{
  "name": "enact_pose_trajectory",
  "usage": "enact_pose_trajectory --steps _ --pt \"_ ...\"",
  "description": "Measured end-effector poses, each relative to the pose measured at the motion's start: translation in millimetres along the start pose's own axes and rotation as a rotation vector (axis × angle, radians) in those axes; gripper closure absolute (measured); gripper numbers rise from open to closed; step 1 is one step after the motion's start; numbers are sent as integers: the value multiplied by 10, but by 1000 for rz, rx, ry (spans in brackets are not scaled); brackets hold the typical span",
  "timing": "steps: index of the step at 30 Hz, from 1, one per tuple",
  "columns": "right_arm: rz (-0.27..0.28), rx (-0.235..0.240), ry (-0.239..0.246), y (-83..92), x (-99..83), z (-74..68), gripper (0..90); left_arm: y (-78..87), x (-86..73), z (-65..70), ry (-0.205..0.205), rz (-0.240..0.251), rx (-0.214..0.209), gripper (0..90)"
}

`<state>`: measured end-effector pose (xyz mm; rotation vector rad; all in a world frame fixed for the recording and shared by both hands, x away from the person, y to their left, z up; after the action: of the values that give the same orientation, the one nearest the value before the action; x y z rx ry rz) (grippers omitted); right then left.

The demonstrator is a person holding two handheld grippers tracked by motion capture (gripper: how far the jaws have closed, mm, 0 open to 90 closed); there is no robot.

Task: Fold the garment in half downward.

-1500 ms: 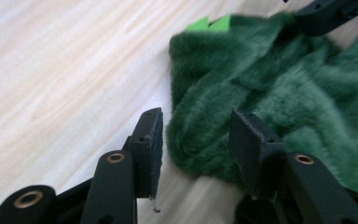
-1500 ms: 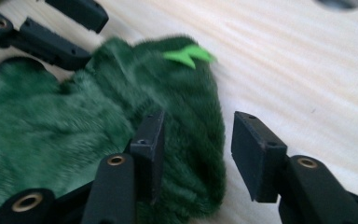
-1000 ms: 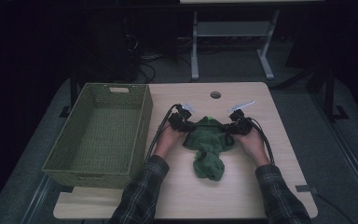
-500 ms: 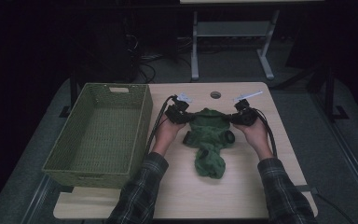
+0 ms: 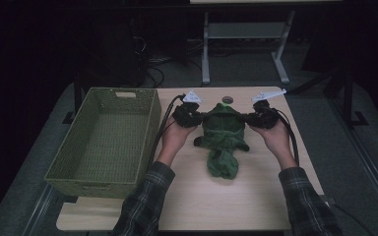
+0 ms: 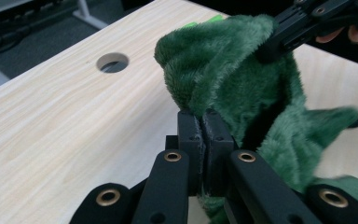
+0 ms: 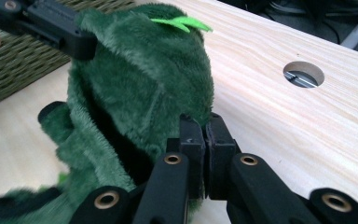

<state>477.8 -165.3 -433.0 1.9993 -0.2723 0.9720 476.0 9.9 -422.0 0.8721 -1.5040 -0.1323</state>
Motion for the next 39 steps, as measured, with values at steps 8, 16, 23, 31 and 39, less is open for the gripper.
enact_pose_trajectory --steps 8,16,23,31,39 --pt "32 44 58 223 -212 -211 876 181 24 310 -53 38 -19 880" --pt "51 90 100 365 -440 -407 875 307 -109 595 -58 75 -51 879" --pt "42 120 119 409 -684 -541 871 400 -257 799 -76 78 -78 879" --pt "9 144 141 372 -997 -626 871 412 -491 984 -93 41 -117 879" --pt "-17 172 136 394 -1194 -693 869 392 -681 1165 -87 29 -156 879"
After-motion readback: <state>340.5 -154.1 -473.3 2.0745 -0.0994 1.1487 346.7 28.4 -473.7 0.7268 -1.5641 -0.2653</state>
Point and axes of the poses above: each handheld gripper's, and its own axes: y roughly backward along the jaws, x roughly out of its top, z roughly to its right, the point moved 8 cm from there along -y, roughly forward along the jaws, and after that the axes turned 14 degrees about -y, right-handed, at the moved point
